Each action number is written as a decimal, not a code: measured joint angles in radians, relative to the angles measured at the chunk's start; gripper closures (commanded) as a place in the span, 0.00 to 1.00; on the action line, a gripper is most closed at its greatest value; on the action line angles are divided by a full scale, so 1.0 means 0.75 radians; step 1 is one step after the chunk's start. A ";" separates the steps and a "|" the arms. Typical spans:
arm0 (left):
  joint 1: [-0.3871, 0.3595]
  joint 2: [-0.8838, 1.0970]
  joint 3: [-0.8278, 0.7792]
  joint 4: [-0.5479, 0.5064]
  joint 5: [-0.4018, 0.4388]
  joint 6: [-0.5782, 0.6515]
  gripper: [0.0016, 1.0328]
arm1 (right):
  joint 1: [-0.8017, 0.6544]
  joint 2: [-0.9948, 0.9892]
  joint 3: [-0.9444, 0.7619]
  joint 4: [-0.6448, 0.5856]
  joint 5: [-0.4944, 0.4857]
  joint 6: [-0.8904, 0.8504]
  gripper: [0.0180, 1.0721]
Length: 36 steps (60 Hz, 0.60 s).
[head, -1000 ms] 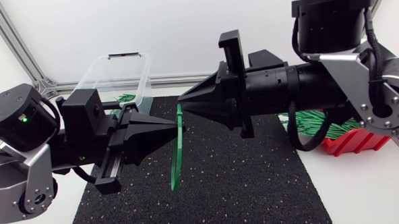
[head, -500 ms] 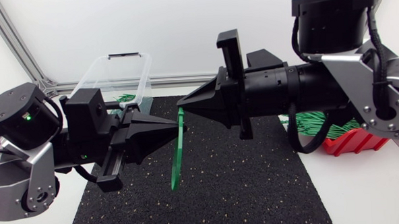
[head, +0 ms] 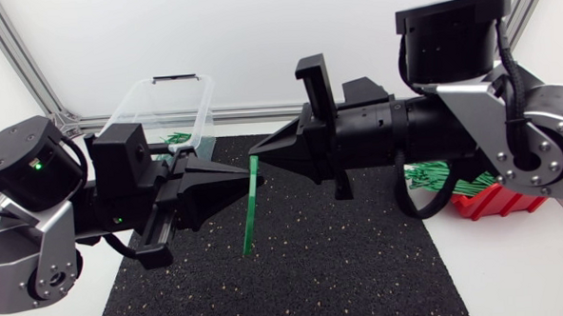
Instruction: Take a green cable tie from the red box, thread the tail through the head to close it, then place it in the transparent bin on the left.
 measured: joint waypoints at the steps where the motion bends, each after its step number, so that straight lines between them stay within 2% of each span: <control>1: -0.002 -0.005 0.000 -0.001 -0.001 -0.001 0.97 | 0.000 0.001 0.000 -0.001 0.001 -0.001 0.95; 28: -0.010 -0.034 0.000 -0.010 -0.019 -0.025 0.97 | 0.001 0.002 0.002 -0.001 0.055 -0.031 0.93; 31: -0.006 -0.034 0.000 -0.010 -0.019 -0.026 0.97 | 0.001 0.002 0.002 -0.001 0.058 -0.046 0.79; 35: 0.012 -0.032 0.004 -0.008 0.010 -0.030 0.97 | 0.001 0.001 0.002 -0.001 0.082 -0.065 0.56; 36: 0.018 -0.031 0.009 -0.004 0.019 -0.031 0.97 | 0.001 0.001 0.002 -0.001 0.099 -0.075 0.47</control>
